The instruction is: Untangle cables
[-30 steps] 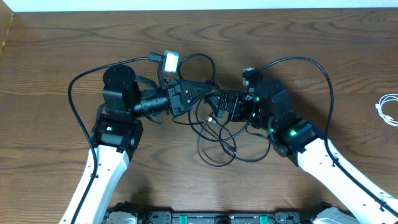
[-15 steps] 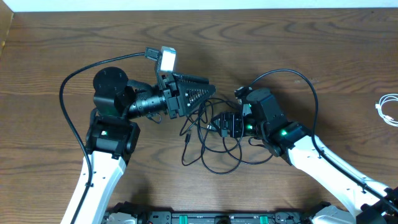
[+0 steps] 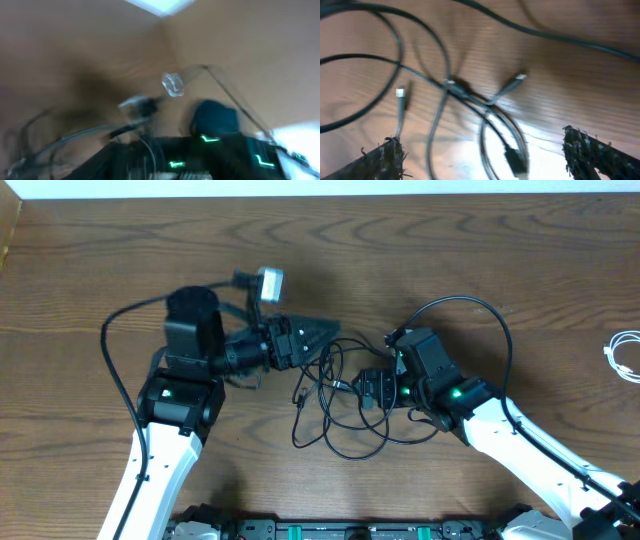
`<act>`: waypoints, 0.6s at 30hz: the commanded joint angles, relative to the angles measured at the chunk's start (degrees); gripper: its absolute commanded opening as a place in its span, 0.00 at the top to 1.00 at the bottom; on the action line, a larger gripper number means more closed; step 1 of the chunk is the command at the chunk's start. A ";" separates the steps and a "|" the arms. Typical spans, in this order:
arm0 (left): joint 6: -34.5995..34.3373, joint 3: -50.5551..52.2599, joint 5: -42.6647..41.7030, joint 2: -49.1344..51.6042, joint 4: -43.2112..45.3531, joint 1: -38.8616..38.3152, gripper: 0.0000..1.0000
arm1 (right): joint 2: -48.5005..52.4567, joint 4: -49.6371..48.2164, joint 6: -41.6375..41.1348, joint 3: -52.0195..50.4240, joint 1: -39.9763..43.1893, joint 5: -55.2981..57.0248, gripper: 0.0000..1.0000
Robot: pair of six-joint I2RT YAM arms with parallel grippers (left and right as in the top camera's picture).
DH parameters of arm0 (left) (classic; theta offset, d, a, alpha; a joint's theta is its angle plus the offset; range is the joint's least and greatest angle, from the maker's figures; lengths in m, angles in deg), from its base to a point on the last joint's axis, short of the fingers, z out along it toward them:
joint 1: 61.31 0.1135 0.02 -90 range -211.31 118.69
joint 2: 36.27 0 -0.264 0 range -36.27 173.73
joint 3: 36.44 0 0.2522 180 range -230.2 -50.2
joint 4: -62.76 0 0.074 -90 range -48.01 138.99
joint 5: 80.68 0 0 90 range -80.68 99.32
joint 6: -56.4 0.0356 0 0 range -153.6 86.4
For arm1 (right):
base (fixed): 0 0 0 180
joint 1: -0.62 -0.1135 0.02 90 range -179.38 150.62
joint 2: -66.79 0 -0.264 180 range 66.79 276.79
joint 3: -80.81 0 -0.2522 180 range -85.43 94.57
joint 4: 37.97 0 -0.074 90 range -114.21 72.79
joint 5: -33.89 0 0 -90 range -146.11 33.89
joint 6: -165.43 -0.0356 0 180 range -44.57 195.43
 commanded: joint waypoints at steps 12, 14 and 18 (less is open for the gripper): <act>-2.71 -0.79 24.39 7.76 -13.51 -6.91 0.46 | -0.63 5.09 0.50 0.46 -0.35 20.79 0.01; -2.69 -0.79 24.39 10.95 -13.55 -8.79 0.48 | -0.63 5.99 0.48 0.46 -0.35 20.79 0.01; -2.69 -0.79 24.39 16.44 -13.55 -10.88 0.85 | -0.63 8.09 0.48 0.46 -0.35 20.81 0.01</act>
